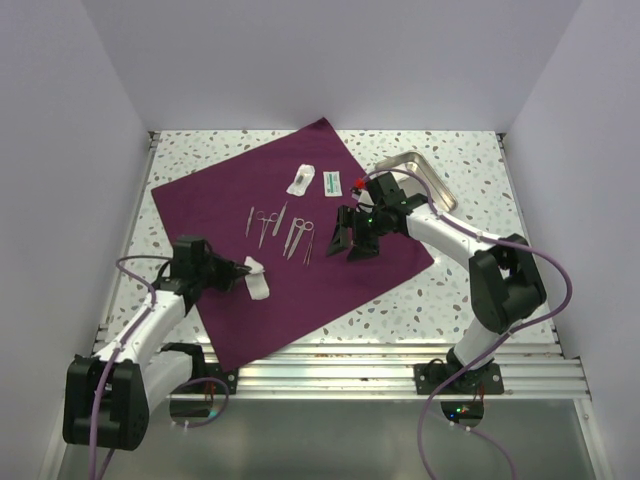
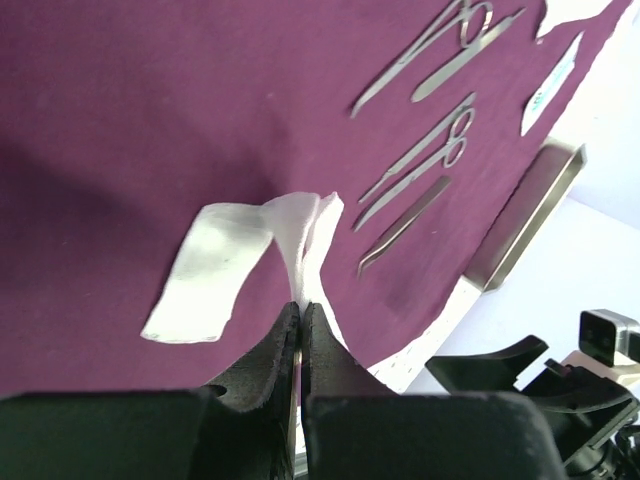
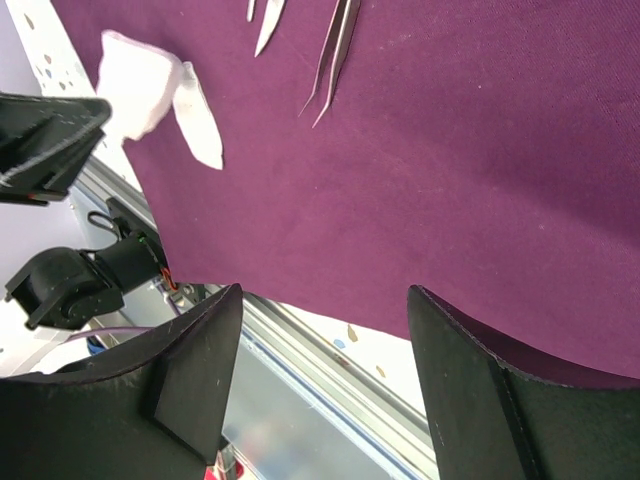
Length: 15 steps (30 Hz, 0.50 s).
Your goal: Prepare the surgical pack
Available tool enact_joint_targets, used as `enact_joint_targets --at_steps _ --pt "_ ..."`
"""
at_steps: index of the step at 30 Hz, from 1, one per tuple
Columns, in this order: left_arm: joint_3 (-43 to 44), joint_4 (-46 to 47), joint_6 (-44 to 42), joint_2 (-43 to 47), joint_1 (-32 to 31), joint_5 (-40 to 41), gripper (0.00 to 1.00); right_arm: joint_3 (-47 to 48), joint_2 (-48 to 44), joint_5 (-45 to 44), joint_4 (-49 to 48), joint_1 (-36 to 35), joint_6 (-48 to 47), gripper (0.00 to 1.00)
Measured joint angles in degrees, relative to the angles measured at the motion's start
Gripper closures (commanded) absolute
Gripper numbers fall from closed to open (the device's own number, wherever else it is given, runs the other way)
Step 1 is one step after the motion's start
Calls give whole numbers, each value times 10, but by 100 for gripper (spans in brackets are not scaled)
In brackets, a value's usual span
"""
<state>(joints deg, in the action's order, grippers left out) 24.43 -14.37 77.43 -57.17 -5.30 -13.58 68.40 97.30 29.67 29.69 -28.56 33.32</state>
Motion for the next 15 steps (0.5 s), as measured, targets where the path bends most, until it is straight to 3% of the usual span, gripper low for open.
enact_joint_targets --at_steps 15 --pt "-30 7 10 6 -9 -8 100 0 9 0 0 0 0 29"
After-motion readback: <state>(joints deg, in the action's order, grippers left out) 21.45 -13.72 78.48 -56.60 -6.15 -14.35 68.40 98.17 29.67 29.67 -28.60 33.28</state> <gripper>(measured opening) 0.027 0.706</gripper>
